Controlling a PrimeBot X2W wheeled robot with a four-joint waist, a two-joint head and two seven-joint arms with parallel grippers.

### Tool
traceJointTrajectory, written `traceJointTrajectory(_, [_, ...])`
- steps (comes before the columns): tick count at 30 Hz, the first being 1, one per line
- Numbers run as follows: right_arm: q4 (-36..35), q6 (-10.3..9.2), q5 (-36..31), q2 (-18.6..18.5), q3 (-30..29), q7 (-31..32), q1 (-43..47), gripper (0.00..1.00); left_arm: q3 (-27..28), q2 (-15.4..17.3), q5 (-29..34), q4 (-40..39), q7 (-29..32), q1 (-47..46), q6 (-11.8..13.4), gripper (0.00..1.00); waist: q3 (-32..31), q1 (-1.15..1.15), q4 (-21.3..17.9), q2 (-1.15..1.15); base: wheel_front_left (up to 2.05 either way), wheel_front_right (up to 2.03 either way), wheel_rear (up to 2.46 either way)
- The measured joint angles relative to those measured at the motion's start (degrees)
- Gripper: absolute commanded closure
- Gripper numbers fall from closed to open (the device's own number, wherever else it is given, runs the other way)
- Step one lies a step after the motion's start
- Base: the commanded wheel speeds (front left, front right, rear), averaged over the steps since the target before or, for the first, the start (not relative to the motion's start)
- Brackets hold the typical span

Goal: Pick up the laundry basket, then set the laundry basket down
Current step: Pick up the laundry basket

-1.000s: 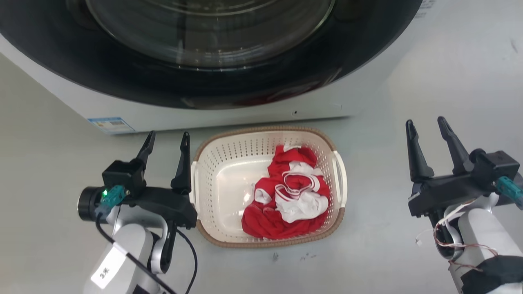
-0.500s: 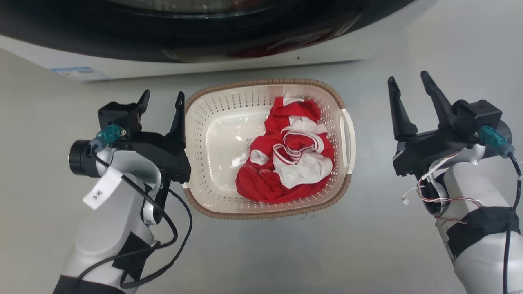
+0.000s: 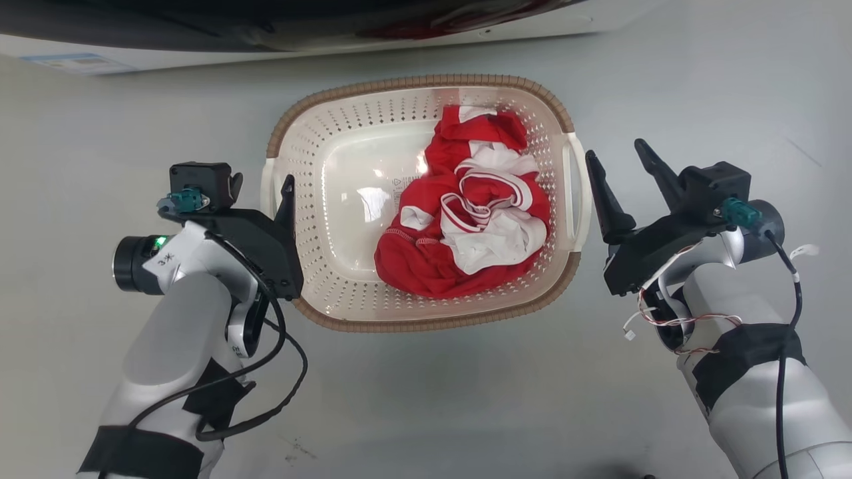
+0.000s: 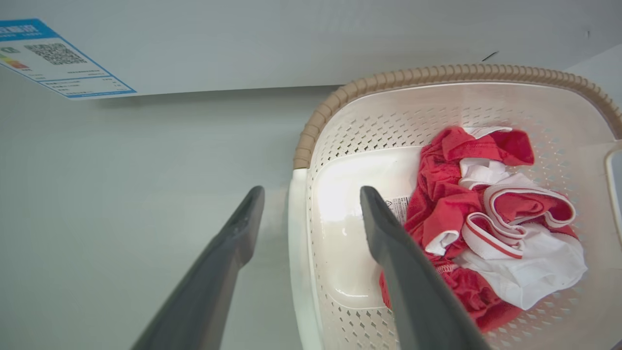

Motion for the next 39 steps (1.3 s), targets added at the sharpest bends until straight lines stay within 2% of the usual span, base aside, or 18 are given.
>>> traceJointTrajectory(20, [9.3,0.43,0.6,2.1,3.2,-0.1,-6.2,0.00,0.8,-0.3,-1.2,9.5,2.2,-8.3,-0.5,0.00,8.3,0.00,-0.5,0.00,0.00,0.00,0.00])
traceJointTrajectory(21, [9.5,0.43,0.7,2.1,3.3,-0.1,-6.5,0.09,1.1,-0.4,-1.5,9.9,2.2,-8.7,-0.5,0.71,8.6,0.00,-0.5,0.00,0.00,0.00,0.00])
traceJointTrajectory(22, [9.9,0.43,0.9,2.1,3.3,-0.1,-6.8,1.00,1.1,-0.4,-1.6,10.2,2.2,-9.0,-0.5,1.00,9.0,0.00,-0.5,0.00,0.00,0.00,0.00])
traceJointTrajectory(26, [10.9,0.65,1.3,3.3,3.9,-0.3,-7.6,1.00,1.2,-1.9,-2.0,11.6,2.1,-9.9,-1.3,1.00,9.6,0.00,-0.6,-0.01,0.00,0.00,0.00])
traceJointTrajectory(39, [14.7,0.59,3.1,3.3,5.2,-0.6,-9.5,1.00,1.7,-3.1,-3.1,16.5,0.8,-11.1,-2.0,1.00,8.6,-0.01,-0.4,-0.01,0.00,0.00,0.00])
